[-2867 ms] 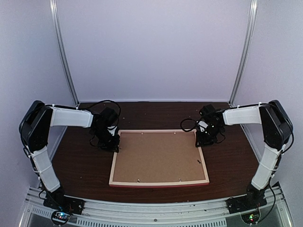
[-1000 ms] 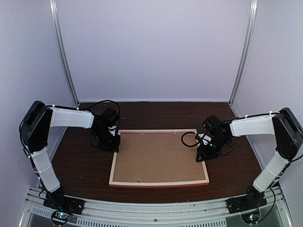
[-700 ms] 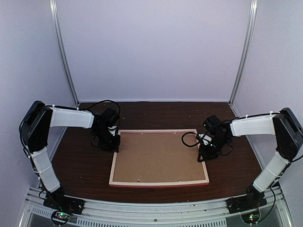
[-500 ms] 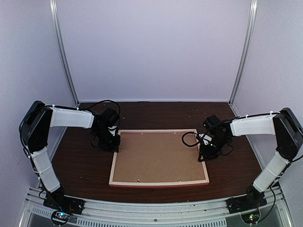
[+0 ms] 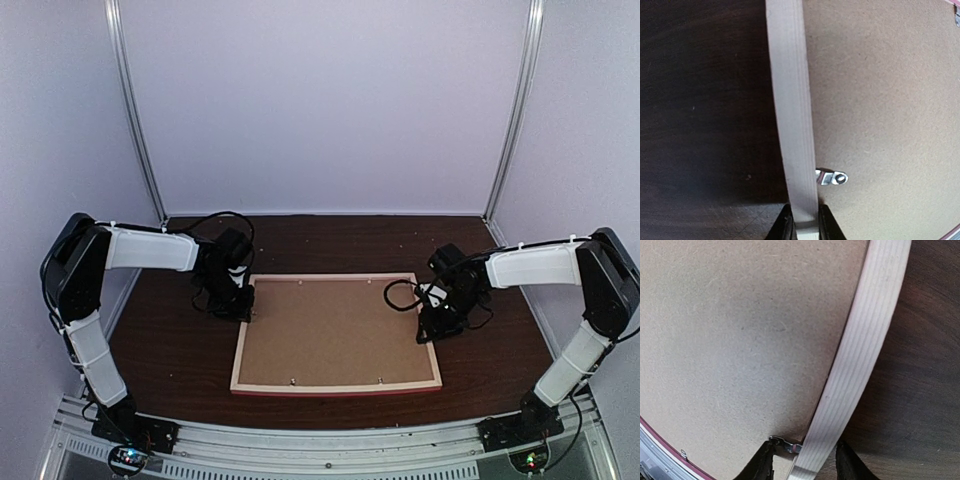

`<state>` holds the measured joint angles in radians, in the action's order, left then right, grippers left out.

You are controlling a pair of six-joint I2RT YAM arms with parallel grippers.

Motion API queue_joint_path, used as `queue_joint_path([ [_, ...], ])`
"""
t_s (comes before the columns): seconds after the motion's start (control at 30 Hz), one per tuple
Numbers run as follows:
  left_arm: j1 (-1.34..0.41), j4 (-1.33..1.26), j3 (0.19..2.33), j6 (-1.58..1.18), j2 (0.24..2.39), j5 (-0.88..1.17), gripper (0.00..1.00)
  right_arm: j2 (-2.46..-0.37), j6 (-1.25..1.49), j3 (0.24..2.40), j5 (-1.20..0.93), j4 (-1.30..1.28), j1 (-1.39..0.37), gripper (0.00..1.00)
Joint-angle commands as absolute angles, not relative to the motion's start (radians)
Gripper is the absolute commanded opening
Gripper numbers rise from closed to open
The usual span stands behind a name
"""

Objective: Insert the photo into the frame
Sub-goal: Press the fastener onto the backboard, then pick up the photo frame from the center of the board.

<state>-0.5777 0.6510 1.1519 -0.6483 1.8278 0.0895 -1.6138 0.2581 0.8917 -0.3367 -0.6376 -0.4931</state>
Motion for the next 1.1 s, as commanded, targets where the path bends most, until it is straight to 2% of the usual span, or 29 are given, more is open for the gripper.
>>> queue_joint_path([
  [0.0, -0.588, 0.647, 1.155, -0.620, 1.845, 0.082, 0.20, -1.622, 0.274, 0.905, -0.326, -0.650, -0.482, 0.40],
  [0.27, -0.588, 0.660, 1.169, -0.620, 1.821, 0.066, 0.26, -1.557, 0.293, 0.857, -0.353, -0.662, -0.457, 0.42],
  [0.67, -0.588, 0.659, 1.175, -0.619, 1.830, 0.046, 0.28, -1.476, 0.380, 0.734, -0.429, -0.593, -0.464, 0.45],
  [1.07, -0.588, 0.661, 1.188, -0.610, 1.809, 0.038, 0.34, -1.502, 0.429, 0.702, -0.407, -0.544, -0.475, 0.26],
])
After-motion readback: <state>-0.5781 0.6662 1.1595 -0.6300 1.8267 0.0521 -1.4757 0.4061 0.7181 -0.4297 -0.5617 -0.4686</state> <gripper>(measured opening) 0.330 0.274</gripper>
